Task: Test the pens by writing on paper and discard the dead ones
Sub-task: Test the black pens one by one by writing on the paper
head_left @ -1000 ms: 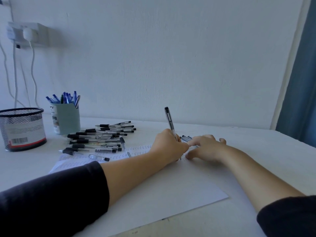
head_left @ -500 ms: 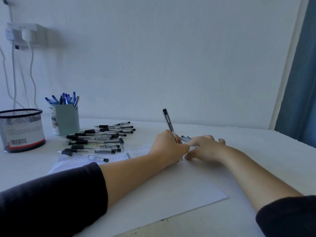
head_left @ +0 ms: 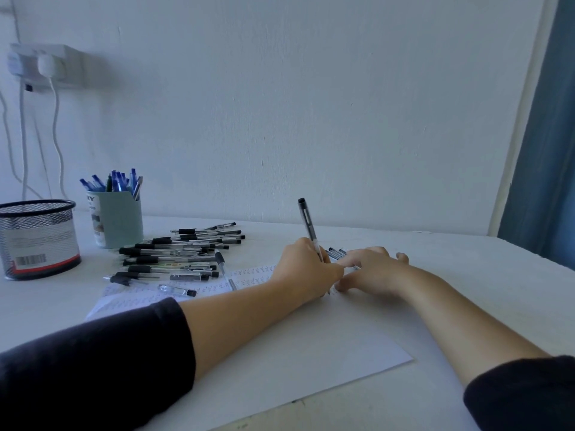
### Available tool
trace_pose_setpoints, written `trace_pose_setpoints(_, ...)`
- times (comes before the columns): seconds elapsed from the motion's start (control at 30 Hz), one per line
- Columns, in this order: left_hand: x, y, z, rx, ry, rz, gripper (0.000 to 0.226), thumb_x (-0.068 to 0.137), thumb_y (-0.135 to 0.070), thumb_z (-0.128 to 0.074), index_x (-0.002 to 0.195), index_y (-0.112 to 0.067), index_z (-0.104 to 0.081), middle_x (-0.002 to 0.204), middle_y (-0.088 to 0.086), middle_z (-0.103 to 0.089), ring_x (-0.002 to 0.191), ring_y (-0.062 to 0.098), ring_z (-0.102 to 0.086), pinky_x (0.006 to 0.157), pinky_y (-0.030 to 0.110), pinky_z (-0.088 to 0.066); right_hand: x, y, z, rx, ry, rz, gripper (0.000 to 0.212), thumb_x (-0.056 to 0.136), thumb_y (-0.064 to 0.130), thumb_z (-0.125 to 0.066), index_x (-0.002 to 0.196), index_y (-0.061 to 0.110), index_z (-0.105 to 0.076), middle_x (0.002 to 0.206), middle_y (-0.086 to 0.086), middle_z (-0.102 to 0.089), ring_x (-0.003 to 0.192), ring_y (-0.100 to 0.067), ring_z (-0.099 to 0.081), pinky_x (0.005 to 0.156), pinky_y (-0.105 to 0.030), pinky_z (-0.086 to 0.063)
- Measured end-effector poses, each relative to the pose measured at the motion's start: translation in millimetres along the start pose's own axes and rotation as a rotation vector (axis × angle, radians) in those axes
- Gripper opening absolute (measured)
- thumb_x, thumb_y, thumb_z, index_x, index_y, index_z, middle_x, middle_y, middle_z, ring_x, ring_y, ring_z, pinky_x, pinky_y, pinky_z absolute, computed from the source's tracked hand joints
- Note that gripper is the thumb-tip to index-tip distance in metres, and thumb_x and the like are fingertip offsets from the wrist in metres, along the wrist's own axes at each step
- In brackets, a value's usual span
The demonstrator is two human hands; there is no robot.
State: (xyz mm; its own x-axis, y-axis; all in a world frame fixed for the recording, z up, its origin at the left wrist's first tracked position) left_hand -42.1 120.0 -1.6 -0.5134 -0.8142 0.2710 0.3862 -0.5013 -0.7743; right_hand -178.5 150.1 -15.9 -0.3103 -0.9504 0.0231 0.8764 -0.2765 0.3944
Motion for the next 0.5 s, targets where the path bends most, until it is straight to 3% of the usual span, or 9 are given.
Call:
trace_pose_setpoints(0.17, 0, 2, 2, -0.068, -0.026, 0.015, 0.015, 0.078, -0.014, -0.057, 0.064, -0.009, -0.058, 0.051, 0.003, -0.055, 0.035, 0.008, -0.041, 0.036, 0.012, -0.031, 1, -2, -1, -0.004, -0.009, -0.028, 0.034, 0.049, 0.056, -0.053, 0.082, 0.059, -0.06, 0.135, 0.003, -0.044, 0.14, -0.02, -0.01, 0.107, -0.051, 0.006)
trace_pose_setpoints(0.27, 2, 4, 11, -0.416, -0.062, 0.077, 0.03, 0.086, -0.016, -0.05, 0.056, -0.009, -0.052, 0.05, 0.007, -0.055, 0.041, 0.014, -0.038, 0.041, 0.02, -0.028, -1, -2, 0, -0.005, -0.015, -0.047, 0.042, 0.048, 0.059, -0.055, 0.09, 0.062, -0.055, 0.138, 0.004, -0.041, 0.141, -0.022, -0.011, 0.109, -0.049, 0.005)
trace_pose_setpoints(0.33, 5, 2, 19, -0.568, -0.087, 0.119, 0.037, 0.092, -0.024, -0.043, 0.059, -0.01, -0.051, 0.058, 0.007, -0.057, 0.05, 0.014, -0.041, 0.047, 0.023, -0.031, -4, 1, 3, -0.021, -0.02, -0.041, 0.042, 0.059, 0.057, -0.06, 0.1, 0.062, -0.054, 0.144, 0.003, -0.037, 0.143, -0.018, -0.008, 0.111, -0.049, 0.007)
trace_pose_setpoints(0.4, 11, 2, 28, -0.593, -0.141, 0.137, 0.032, 0.093, -0.02, -0.042, 0.063, -0.01, -0.051, 0.068, 0.005, -0.056, 0.058, 0.015, -0.045, 0.055, 0.027, -0.038, -9, 4, 5, -0.041, -0.016, -0.024, 0.042, 0.075, 0.048, -0.063, 0.115, 0.057, -0.053, 0.151, 0.004, -0.031, 0.145, -0.013, -0.001, 0.112, -0.049, 0.009)
trace_pose_setpoints(0.5, 18, 5, 43, -0.605, -0.212, 0.137, 0.016, 0.094, -0.01, -0.043, 0.081, -0.008, -0.053, 0.065, 0.006, -0.055, 0.048, 0.014, -0.042, 0.046, 0.024, -0.036, -15, 8, 9, -0.041, -0.014, 0.002, 0.043, 0.082, 0.041, -0.062, 0.123, 0.05, -0.052, 0.151, 0.008, -0.03, 0.145, -0.008, 0.002, 0.113, -0.047, 0.01)
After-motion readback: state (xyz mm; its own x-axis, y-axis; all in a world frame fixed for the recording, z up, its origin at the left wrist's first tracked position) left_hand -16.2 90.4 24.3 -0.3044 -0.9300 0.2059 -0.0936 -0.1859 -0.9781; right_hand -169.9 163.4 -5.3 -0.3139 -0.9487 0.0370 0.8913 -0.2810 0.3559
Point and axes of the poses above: each hand's wrist, its own x-axis towards the middle knuckle, its own z-axis out of the back of the hand, y = z × x, the point moved 3 cm from there along x, towards the middle knuckle
